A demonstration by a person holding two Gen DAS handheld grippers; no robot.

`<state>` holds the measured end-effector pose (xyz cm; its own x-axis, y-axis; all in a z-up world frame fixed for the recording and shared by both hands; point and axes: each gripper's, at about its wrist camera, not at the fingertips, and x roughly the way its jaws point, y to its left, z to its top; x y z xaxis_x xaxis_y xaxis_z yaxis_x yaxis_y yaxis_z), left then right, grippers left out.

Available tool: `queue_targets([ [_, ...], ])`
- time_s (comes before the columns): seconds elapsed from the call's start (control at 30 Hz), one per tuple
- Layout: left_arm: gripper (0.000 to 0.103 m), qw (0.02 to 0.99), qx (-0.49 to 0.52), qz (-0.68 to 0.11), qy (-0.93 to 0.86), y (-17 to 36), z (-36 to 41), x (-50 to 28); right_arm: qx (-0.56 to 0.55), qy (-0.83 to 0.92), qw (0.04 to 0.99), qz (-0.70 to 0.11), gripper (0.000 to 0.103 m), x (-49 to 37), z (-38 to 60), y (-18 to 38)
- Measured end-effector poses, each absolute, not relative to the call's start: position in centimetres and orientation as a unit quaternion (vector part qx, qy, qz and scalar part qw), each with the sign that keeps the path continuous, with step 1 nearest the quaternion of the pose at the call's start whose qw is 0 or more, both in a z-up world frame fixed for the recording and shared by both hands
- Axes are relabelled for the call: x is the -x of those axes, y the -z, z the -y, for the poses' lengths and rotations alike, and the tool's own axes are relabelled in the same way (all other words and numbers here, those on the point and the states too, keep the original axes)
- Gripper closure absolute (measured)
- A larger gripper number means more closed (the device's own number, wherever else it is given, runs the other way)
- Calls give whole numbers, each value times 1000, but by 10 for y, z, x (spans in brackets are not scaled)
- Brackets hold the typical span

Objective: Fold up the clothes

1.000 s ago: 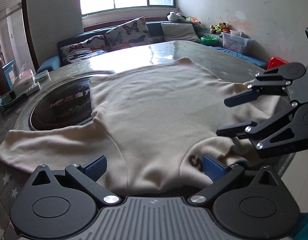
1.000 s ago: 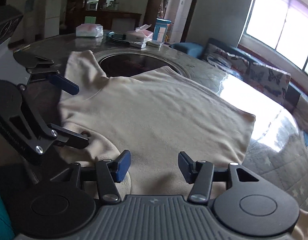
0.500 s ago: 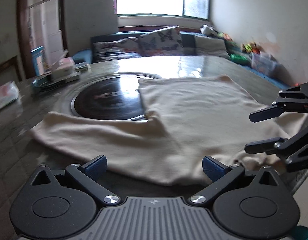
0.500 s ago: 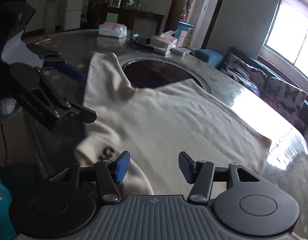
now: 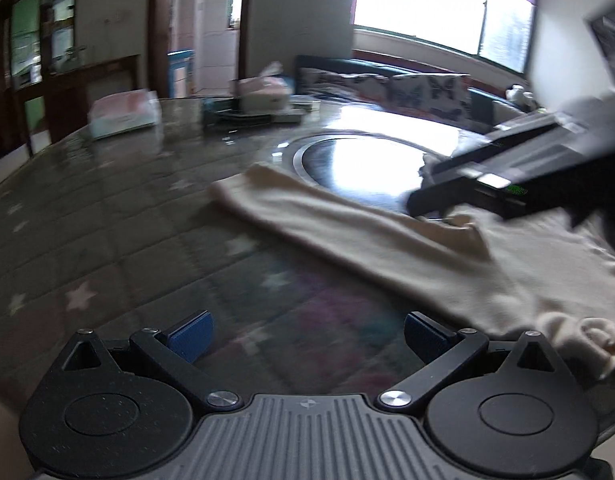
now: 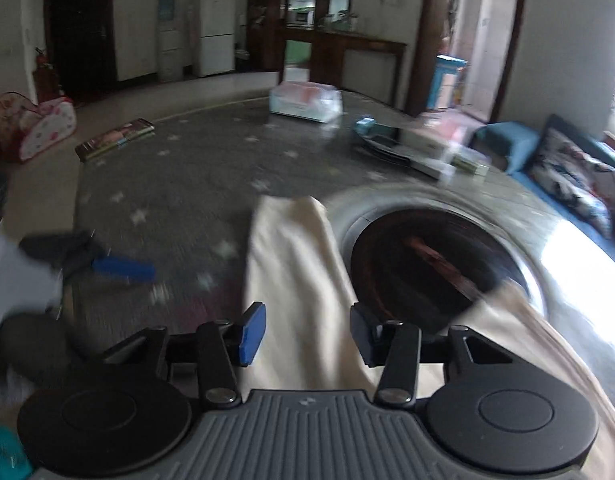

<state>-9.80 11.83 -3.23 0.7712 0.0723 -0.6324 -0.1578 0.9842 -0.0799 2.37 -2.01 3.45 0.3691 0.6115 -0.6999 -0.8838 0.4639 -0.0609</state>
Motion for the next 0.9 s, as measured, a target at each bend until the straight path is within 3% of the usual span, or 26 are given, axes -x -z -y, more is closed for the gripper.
queue_targets([
  [0.1,0,937,73,-331,-81,33,-130,107,220,-485,785,-315,66,-35,-27,-25],
  [0.5,0,936,94,-323,-107,28,-143,126,228,-467,786,-336,67,-52,-123,8],
  [0.7,0,936,99,-322,-107,26,-139,126,228,-455,793,-335,98,-56,-129,12],
  [0.9,0,942,90,-316,-72,22,-116,115,184,-463,808,-313,100,-56,-89,-27],
])
